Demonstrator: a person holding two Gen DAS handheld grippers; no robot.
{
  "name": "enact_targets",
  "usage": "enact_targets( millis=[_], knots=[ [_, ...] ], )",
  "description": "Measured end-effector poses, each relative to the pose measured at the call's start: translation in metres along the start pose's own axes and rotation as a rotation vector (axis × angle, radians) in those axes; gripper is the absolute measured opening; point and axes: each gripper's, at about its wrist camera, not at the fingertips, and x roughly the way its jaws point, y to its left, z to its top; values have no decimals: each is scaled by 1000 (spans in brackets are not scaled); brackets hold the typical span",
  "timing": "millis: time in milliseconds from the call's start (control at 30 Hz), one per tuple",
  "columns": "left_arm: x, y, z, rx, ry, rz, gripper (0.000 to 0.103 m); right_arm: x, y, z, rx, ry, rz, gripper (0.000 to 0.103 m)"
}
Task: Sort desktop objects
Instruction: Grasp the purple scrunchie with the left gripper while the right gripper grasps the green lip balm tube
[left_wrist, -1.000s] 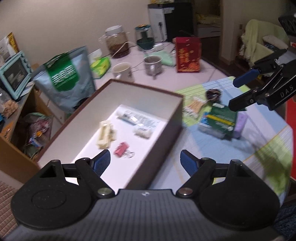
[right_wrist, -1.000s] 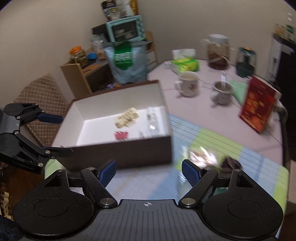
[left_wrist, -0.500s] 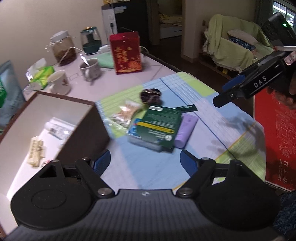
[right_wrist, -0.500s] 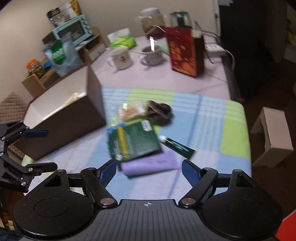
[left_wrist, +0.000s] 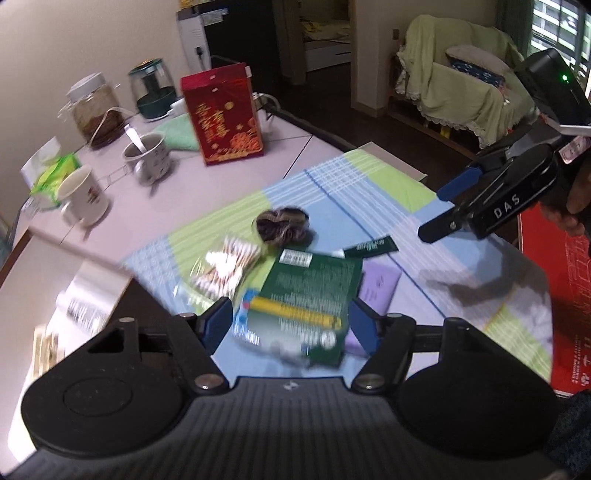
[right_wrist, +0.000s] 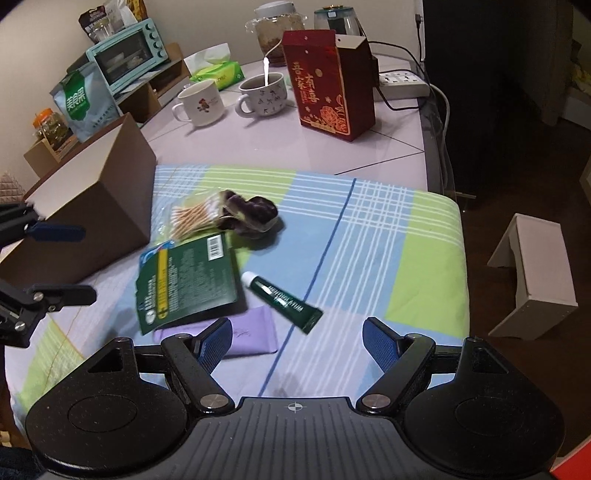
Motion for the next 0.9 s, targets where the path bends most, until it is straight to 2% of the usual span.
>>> enact_targets(
  millis=[233, 500, 567, 600, 667, 700, 767, 900],
  knots=[
    [60, -2, 37, 84, 29, -4, 66, 19, -26, 10, 20, 22, 14, 81],
    [119, -2, 49, 151, 90, -10, 64, 34, -43, 17, 14, 29, 48, 81],
    [134, -1, 52, 167, 105, -11, 50, 37, -44, 19, 3, 29, 57, 81],
    [141, -1, 54, 176, 113, -12, 48, 38, -45, 20, -3, 29, 61, 81],
    [156, -1, 57, 192, 128, -14, 35, 41, -45, 21, -22, 27, 70, 81],
    [163, -1, 58, 201, 136, -14, 32, 43, -44, 21, -34, 27, 75, 81],
    [162, 1, 61, 193, 129, -19, 22, 46, -40, 22, -72, 34, 88, 81],
    [138, 9, 64, 147, 88, -34, 18, 55, -24, 21, -194, 50, 118, 80]
  ],
)
